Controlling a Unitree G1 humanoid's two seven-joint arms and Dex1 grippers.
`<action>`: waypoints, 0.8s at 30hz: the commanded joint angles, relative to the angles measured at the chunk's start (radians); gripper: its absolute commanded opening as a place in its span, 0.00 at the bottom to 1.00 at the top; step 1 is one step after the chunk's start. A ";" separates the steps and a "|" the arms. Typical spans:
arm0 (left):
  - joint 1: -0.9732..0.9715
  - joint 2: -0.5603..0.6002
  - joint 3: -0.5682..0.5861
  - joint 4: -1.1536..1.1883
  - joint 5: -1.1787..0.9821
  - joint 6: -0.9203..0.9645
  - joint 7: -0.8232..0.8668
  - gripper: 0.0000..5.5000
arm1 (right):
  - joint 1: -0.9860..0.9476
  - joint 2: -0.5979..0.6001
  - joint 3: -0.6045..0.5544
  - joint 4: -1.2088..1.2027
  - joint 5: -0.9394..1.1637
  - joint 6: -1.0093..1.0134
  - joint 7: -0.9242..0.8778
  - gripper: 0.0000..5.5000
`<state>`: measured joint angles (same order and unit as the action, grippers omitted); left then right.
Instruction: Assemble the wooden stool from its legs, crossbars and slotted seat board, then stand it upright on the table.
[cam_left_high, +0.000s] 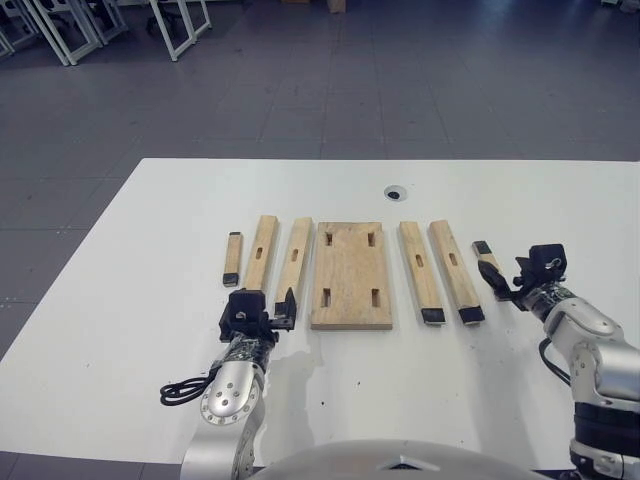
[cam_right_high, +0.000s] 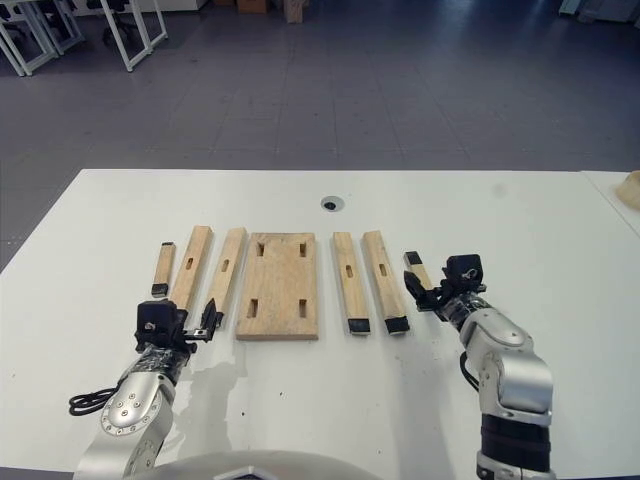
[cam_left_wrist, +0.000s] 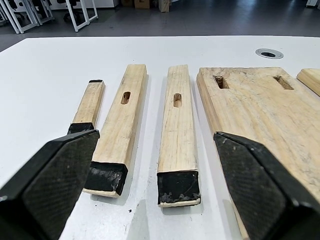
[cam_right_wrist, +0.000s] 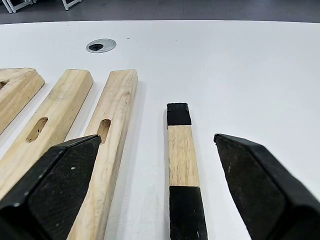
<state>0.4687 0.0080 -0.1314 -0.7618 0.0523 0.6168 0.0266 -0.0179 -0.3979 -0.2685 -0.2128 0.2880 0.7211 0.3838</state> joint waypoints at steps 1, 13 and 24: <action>-0.008 0.005 -0.002 -0.019 0.008 0.016 0.005 0.77 | -0.027 -0.020 -0.011 0.057 0.027 0.007 0.023 0.76; -0.023 0.011 -0.003 -0.035 0.015 0.057 0.007 0.77 | -0.042 -0.018 0.053 0.237 -0.019 -0.106 0.028 0.76; -0.036 -0.011 0.018 -0.035 -0.010 0.075 0.008 0.77 | -0.045 -0.035 0.081 0.440 -0.064 -0.239 0.052 0.55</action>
<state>0.4372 0.0040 -0.1122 -0.7895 0.0448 0.6734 0.0266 -0.0891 -0.4342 -0.2059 0.1954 0.2375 0.4586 0.4303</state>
